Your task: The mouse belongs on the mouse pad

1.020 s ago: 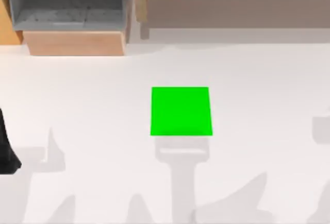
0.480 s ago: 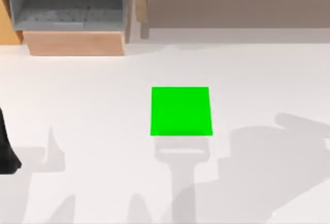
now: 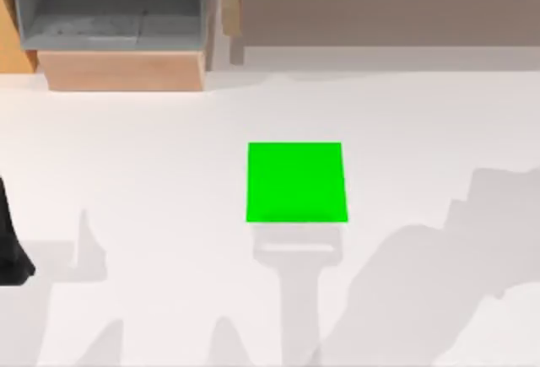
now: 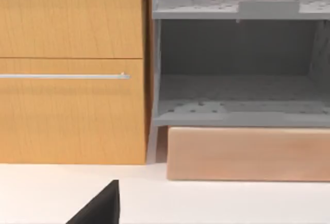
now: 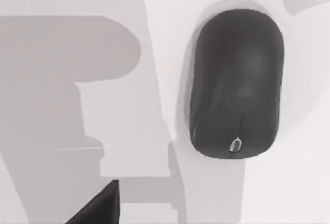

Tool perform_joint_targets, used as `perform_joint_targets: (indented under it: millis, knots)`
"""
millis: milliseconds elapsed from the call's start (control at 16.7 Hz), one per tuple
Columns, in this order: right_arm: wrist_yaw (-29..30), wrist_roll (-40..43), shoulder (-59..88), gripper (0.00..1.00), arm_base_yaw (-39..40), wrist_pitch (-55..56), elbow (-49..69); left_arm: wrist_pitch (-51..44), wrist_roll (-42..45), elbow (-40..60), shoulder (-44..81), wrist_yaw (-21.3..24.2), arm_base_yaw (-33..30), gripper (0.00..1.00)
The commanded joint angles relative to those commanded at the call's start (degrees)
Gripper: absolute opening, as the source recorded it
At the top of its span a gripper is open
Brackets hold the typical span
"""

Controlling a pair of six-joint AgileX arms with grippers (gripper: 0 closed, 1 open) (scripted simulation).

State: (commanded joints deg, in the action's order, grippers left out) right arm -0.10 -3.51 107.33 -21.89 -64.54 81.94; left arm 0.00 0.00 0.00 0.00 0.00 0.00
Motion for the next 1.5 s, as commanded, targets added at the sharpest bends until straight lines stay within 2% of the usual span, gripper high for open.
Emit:
perform_joint_targets:
  millis: [360, 840, 1140, 1500]
  knots:
    - [0.00, -0.12, 0.78, 1.00, 0.19, 2.34, -1.75, 0.00, 0.00, 0.00, 0.00, 0.00, 0.00, 1.00]
    - [0.05, -0.29, 7.94, 1.00, 0.18, 20.52, -12.46, 0.00, 0.00, 0.00, 0.00, 0.00, 0.00, 1.00]
    - [0.05, -0.30, 8.26, 1.00, 0.18, 21.17, -12.91, 0.00, 0.00, 0.00, 0.00, 0.00, 0.00, 1.00]
    - [0.05, -0.30, 8.26, 0.55, 0.18, 21.17, -12.91, 0.00, 0.00, 0.00, 0.00, 0.00, 0.00, 1.00]
